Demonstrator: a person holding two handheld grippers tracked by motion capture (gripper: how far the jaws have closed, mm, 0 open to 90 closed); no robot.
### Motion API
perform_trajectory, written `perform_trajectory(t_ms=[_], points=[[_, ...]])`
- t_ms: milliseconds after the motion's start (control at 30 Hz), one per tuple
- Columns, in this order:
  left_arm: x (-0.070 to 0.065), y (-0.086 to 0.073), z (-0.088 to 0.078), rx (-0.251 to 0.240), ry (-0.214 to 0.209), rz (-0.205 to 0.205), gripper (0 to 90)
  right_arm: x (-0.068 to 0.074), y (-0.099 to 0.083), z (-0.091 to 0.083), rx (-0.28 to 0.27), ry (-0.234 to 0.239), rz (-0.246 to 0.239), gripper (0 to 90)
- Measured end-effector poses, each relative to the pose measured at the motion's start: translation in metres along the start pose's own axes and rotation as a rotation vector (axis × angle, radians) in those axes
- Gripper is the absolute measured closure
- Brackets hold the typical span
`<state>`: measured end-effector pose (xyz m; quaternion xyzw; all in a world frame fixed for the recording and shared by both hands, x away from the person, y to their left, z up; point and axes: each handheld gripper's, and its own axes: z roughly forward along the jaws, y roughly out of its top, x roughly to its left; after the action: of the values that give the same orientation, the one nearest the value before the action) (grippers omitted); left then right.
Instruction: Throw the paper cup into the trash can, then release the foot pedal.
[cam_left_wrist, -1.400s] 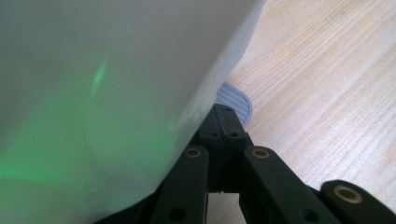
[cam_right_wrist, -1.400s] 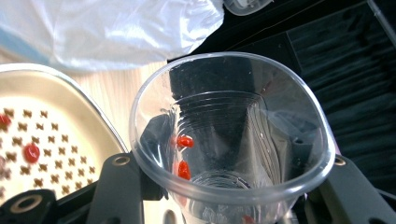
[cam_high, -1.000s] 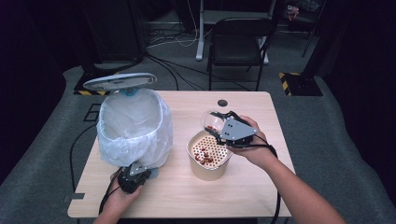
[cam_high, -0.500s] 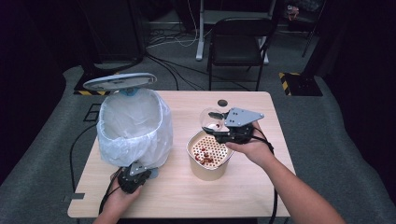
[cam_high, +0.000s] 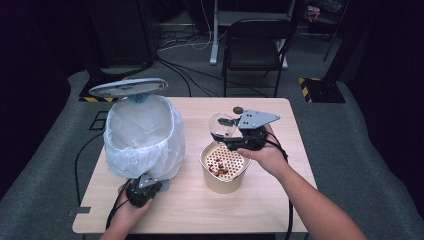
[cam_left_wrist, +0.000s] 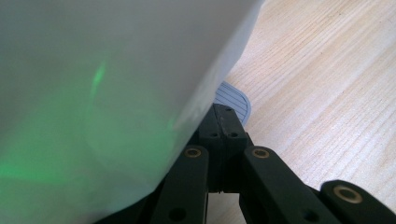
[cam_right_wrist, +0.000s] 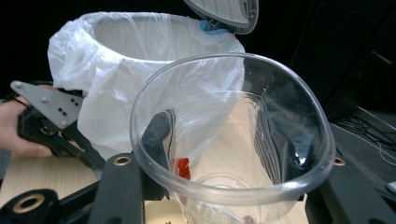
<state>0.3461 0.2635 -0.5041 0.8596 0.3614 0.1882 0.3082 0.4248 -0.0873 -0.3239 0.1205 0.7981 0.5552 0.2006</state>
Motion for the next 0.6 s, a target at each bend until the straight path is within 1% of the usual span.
perform_trajectory(t_ms=[100,133,300,467,533,600], points=[[0.000,0.000,0.000,0.000,0.000,0.000,90.0,0.000,0.003,0.002,-0.006,0.007,0.012,48.2],[0.000,0.000,0.000,0.000,0.000,0.000,90.0,0.000,0.007,0.005,-0.010,0.015,0.030,48.3],[0.000,0.000,0.000,0.001,0.000,0.000,90.0,-0.001,0.016,0.012,-0.013,0.041,0.078,48.3],[0.000,0.000,0.000,0.000,0.000,0.001,90.0,-0.001,0.025,0.019,-0.024,0.048,0.086,48.4],[0.000,0.000,0.000,0.001,0.000,0.000,90.0,0.000,0.029,0.022,-0.022,0.038,0.083,48.5],[0.000,0.000,0.000,0.001,0.003,-0.001,90.0,0.001,0.033,0.025,-0.022,0.049,0.093,48.4]])
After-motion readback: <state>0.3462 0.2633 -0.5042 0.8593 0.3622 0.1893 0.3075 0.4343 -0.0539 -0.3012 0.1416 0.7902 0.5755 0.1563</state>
